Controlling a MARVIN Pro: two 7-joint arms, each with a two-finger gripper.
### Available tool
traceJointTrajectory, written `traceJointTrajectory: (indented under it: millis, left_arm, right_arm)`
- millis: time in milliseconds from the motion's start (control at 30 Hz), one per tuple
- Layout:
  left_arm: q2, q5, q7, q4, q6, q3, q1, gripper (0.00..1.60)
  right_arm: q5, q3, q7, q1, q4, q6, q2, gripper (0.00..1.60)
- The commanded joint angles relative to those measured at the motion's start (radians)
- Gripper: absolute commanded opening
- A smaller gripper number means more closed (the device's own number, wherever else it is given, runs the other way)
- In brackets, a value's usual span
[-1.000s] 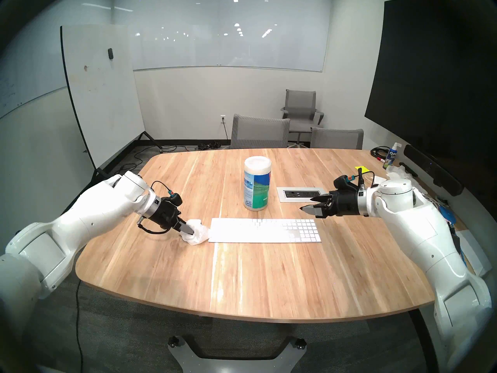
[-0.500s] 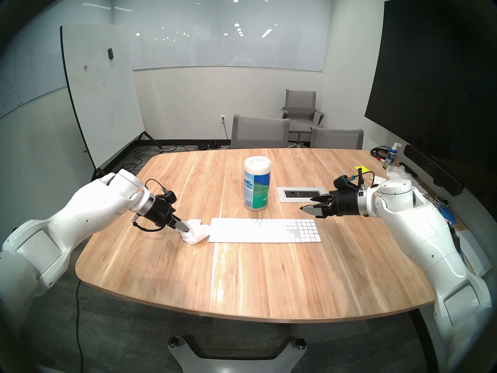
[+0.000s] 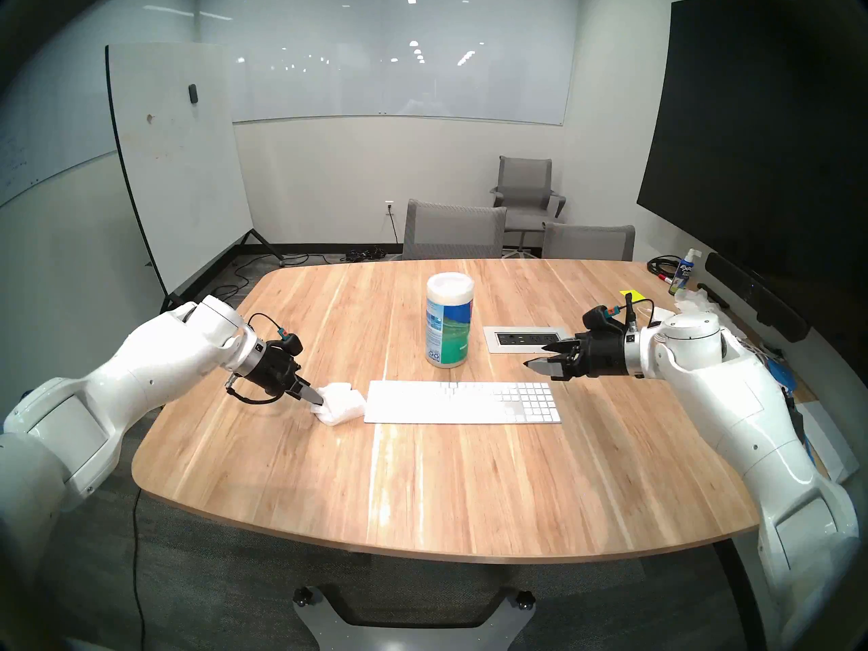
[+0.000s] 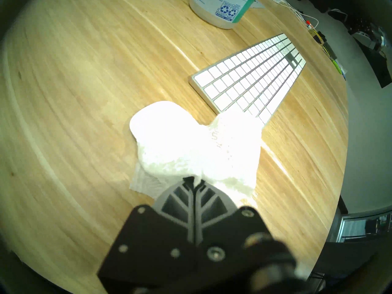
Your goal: Wipe the keyboards and mice with a disinfecting wipe, then set the wipe down
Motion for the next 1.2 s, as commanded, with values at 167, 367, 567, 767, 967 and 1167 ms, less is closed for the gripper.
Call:
traceJointTrajectory:
  millis: [167, 367, 567, 767, 967, 1167]
  left_arm:
    - [-0.053, -0.015, -0.075, 0.048, -0.016, 0.022, -0.061, 0.0]
    - [-0.064, -0.019, -0.079, 0.077, -0.024, 0.033, -0.075, 0.0]
    - [-0.07, -0.023, -0.083, 0.096, -0.03, 0.037, -0.083, 0.0]
    - [-0.078, -0.024, -0.089, 0.123, -0.038, 0.041, -0.093, 0.0]
    - [-0.088, -0.022, -0.092, 0.15, -0.043, 0.043, -0.101, 0.0]
    - [-0.103, -0.019, -0.095, 0.184, -0.05, 0.048, -0.11, 0.0]
  right_arm:
    - [0.003, 0.012, -0.002, 0.019, -0.006, -0.002, 0.002, 1.6]
    - [0.003, 0.012, -0.002, 0.019, -0.006, -0.002, 0.002, 1.6]
    - [0.003, 0.012, -0.002, 0.019, -0.006, -0.002, 0.002, 1.6]
    - [0.003, 0.012, -0.002, 0.019, -0.006, -0.002, 0.002, 1.6]
    - [0.003, 0.012, -0.002, 0.019, -0.006, -0.002, 0.002, 1.6]
    - [0.003, 0.012, -0.002, 0.019, -0.006, -0.002, 0.002, 1.6]
